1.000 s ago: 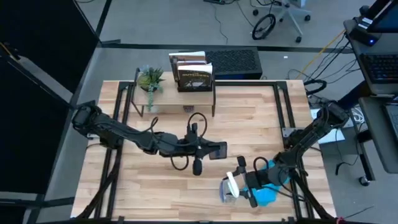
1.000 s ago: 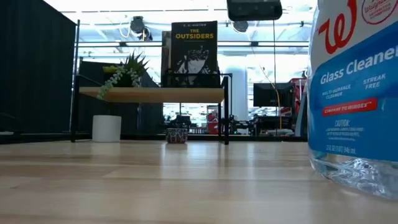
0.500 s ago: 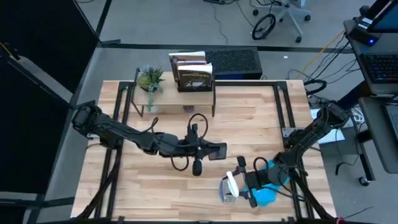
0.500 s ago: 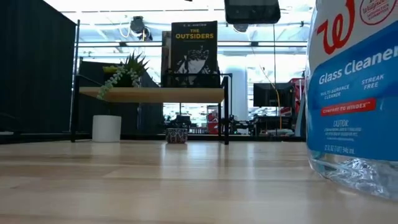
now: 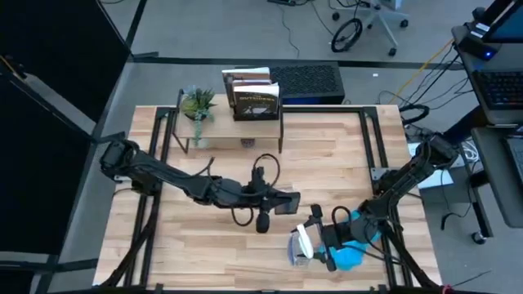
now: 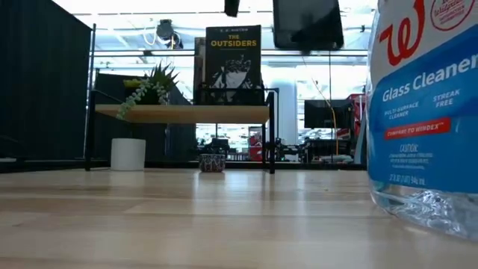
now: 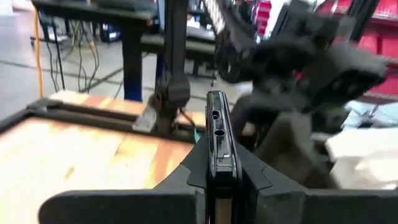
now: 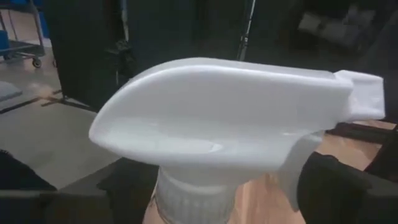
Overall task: Apply microfiber cloth
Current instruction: Spray the front of the black cellphone using the transparent spray bottle
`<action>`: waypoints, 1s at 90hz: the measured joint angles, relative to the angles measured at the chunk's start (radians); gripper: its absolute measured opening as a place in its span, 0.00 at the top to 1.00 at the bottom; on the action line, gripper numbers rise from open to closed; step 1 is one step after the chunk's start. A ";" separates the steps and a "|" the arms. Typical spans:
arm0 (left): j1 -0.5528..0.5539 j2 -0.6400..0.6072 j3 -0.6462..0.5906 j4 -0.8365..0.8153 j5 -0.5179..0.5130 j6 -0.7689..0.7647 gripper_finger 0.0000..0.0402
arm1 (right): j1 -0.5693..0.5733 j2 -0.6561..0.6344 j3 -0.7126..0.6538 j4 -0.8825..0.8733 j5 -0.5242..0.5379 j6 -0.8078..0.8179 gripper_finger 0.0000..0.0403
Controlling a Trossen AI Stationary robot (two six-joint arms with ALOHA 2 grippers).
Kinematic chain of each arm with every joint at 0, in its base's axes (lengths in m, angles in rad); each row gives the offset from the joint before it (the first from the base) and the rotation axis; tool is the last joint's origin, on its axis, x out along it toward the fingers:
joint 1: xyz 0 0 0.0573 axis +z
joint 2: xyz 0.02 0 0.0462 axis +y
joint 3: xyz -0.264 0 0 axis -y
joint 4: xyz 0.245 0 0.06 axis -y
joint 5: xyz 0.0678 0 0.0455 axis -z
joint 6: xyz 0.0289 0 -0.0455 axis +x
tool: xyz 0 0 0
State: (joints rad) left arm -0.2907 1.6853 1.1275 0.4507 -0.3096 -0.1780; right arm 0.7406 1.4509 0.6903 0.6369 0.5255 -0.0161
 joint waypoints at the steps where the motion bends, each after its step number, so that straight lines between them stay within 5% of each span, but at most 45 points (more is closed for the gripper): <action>1: -0.001 0.001 0.000 0.001 0.000 0.000 0.97 | 0.000 0.000 0.000 0.000 0.000 0.000 0.25; 20: -0.002 0.002 0.000 0.013 0.000 0.000 0.97 | 0.001 0.000 0.000 -0.003 0.000 0.022 0.32; 35: -0.004 0.002 0.000 0.013 0.000 -0.001 0.97 | 0.000 -0.005 0.004 -0.023 -0.001 0.077 0.50; 56: -0.004 0.002 0.000 0.013 0.000 0.000 0.97 | 0.000 -0.004 0.003 -0.019 -0.003 0.083 0.52; 80: -0.004 0.002 0.000 0.013 0.000 0.000 0.97 | -0.002 -0.002 -0.001 -0.044 0.002 0.111 0.11; 90: -0.004 0.002 0.000 0.011 0.000 0.001 0.97 | 0.008 -0.020 -0.003 -0.080 -0.001 0.089 0.03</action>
State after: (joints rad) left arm -0.2947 1.6871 1.1278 0.4619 -0.3096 -0.1770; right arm 0.7485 1.4308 0.6872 0.5564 0.5243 0.0731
